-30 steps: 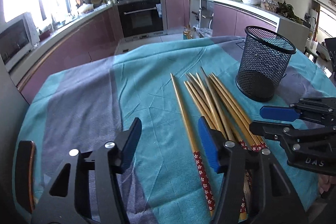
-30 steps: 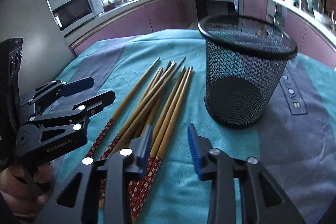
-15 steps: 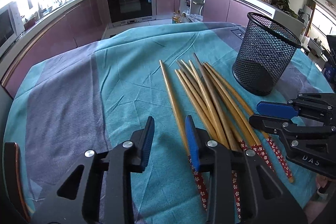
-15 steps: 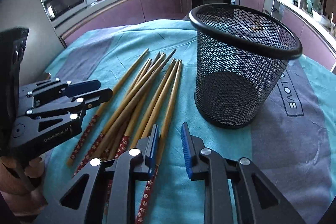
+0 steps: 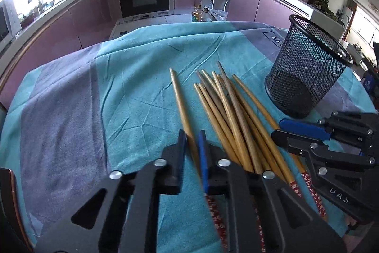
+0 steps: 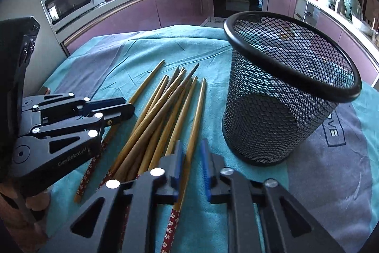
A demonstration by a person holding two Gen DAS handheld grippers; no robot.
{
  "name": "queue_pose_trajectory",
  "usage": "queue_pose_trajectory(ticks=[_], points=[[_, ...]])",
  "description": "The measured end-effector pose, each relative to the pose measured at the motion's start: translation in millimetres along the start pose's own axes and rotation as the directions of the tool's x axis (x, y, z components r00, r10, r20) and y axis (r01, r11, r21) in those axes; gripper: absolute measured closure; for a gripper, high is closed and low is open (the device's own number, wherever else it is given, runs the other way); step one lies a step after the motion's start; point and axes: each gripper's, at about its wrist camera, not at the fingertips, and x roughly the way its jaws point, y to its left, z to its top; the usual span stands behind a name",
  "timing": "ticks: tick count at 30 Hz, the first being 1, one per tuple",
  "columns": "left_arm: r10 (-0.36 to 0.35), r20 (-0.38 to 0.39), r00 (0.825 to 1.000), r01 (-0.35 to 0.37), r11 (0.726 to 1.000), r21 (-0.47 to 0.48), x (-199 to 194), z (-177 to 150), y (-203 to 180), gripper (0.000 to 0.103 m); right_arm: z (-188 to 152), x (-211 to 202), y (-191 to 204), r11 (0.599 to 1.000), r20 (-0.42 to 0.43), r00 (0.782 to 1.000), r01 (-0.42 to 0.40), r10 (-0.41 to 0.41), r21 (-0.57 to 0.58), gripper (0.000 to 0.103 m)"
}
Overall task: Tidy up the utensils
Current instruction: 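Close the left gripper on one wooden chopstick while the right gripper grasps another, then lift the chopsticks upright with both grippers and carry them over the black mesh holder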
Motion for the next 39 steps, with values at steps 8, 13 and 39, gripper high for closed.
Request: queue_pose_trajectory(ticks=[8, 13, 39], points=[[-0.017, 0.026, 1.000, 0.019, 0.998, -0.060, -11, -5, 6, 0.095, -4, -16, -11, 0.998, 0.041, 0.998, -0.047, 0.046, 0.046, 0.097], [-0.051, 0.064, 0.997, 0.055, 0.997, -0.059, -33, -6, 6, 0.095, -4, -35, -9, 0.995, 0.084, 0.991, -0.102, 0.100, 0.017, 0.097], [-0.308, 0.333, 0.891, 0.322, 0.947, 0.015, -185, 60, -25, 0.096, 45, -156, -51, 0.975, 0.442, 0.872, -0.216, 0.213, -0.044, 0.097]])
